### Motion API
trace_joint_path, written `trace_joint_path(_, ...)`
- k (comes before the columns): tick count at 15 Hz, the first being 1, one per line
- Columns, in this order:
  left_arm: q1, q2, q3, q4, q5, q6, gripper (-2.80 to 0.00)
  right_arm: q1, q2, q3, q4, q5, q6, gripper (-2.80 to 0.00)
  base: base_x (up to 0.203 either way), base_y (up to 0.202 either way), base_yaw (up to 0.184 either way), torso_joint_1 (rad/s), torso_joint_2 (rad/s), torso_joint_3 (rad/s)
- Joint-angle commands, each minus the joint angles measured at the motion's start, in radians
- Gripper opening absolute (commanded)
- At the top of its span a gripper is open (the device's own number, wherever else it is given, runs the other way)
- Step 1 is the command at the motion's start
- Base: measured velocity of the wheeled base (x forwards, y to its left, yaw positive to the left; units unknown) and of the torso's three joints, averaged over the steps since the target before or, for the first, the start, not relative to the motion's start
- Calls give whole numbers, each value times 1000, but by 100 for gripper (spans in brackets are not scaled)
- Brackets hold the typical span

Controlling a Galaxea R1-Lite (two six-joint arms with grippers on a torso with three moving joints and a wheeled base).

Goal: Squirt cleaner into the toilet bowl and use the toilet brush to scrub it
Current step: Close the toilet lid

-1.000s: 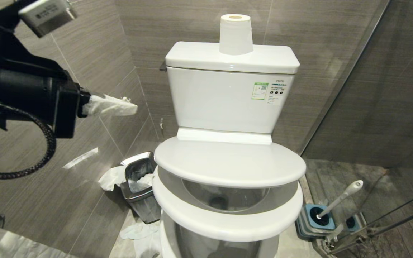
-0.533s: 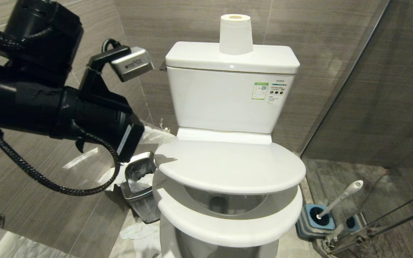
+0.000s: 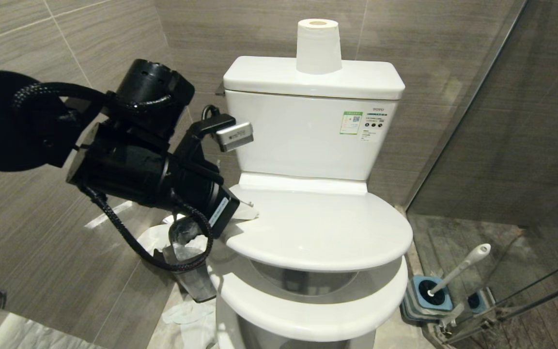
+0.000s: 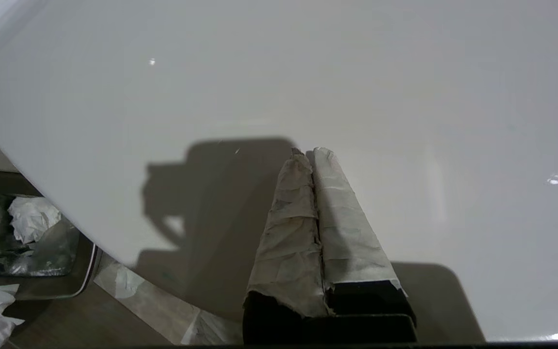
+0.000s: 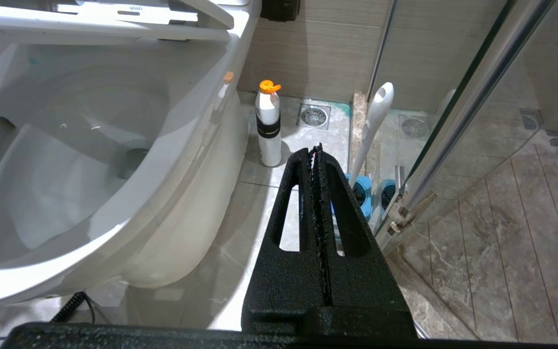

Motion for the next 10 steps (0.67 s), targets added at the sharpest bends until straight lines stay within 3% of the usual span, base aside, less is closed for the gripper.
trace_joint_path(1,-16,56,4,5,5,-12,-280,0,2,0,0,0,1,-280,0,0,0,0,0,0)
trace_joint_path(5,-33,97,5,5,32,-24,-280,0,2,0,0,0,1,-280,0,0,0,0,0,0)
trace_joint_path(10,-43,144,24,13,106,-82,-280,0,2,0,0,0,1,-280,0,0,0,0,0,0)
